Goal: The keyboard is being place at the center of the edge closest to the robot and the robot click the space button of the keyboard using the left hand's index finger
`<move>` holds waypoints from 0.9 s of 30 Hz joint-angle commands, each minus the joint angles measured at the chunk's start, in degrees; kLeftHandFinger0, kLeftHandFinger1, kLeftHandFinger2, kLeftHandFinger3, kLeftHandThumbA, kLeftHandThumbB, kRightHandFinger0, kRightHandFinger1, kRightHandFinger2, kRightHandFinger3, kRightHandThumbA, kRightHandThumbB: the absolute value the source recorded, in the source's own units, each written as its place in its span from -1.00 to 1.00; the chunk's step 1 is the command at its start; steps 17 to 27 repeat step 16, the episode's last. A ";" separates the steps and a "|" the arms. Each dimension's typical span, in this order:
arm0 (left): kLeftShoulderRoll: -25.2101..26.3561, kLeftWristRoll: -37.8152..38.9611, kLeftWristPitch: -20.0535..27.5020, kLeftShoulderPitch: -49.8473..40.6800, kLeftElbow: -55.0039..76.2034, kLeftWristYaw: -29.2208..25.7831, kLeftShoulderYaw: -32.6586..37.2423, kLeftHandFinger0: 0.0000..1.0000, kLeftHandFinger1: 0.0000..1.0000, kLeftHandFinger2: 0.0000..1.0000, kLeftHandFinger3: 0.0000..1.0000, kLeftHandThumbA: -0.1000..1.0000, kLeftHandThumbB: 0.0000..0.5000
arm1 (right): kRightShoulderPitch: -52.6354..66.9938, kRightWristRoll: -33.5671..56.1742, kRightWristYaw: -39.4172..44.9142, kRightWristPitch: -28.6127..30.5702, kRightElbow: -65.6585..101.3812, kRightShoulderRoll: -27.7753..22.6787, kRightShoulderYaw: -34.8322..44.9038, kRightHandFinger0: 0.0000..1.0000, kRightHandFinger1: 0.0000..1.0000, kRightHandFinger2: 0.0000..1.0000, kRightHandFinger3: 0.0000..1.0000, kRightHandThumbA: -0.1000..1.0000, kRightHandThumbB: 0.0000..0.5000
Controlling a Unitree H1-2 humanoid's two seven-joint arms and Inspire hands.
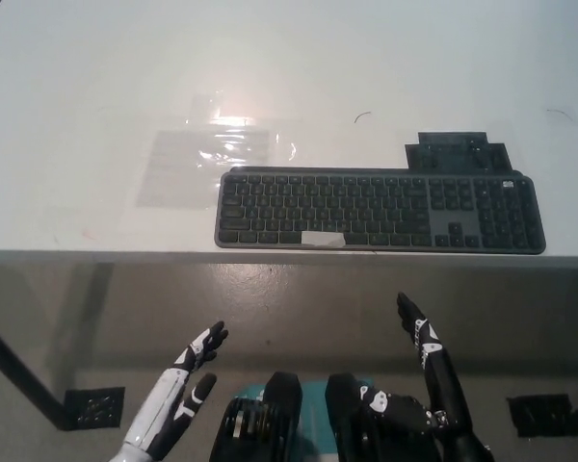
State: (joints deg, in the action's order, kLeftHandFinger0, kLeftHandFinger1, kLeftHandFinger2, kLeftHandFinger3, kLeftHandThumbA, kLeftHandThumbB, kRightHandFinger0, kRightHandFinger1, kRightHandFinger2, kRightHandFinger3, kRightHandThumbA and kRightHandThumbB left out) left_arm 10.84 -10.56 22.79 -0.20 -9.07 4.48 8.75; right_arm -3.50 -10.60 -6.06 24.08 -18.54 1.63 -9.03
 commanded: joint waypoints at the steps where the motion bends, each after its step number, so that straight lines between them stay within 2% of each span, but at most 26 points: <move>1: -0.26 2.68 4.13 1.87 -1.97 -0.93 -1.44 1.00 1.00 1.00 1.00 1.00 0.55 | -0.71 0.43 -1.09 2.85 0.38 0.07 -0.92 1.00 1.00 1.00 1.00 1.00 0.43; 9: 0.22 2.44 4.14 2.64 -3.72 -0.86 -1.87 1.00 1.00 1.00 1.00 1.00 0.44 | -1.15 0.39 -1.50 2.85 0.34 0.09 -0.98 1.00 1.00 1.00 1.00 1.00 0.50; 27: 0.14 2.38 4.14 2.71 -3.83 -0.65 -2.02 1.00 1.00 1.00 1.00 1.00 0.50 | -1.32 0.57 -1.27 2.85 0.67 0.07 -0.96 1.00 1.00 1.00 1.00 1.00 0.48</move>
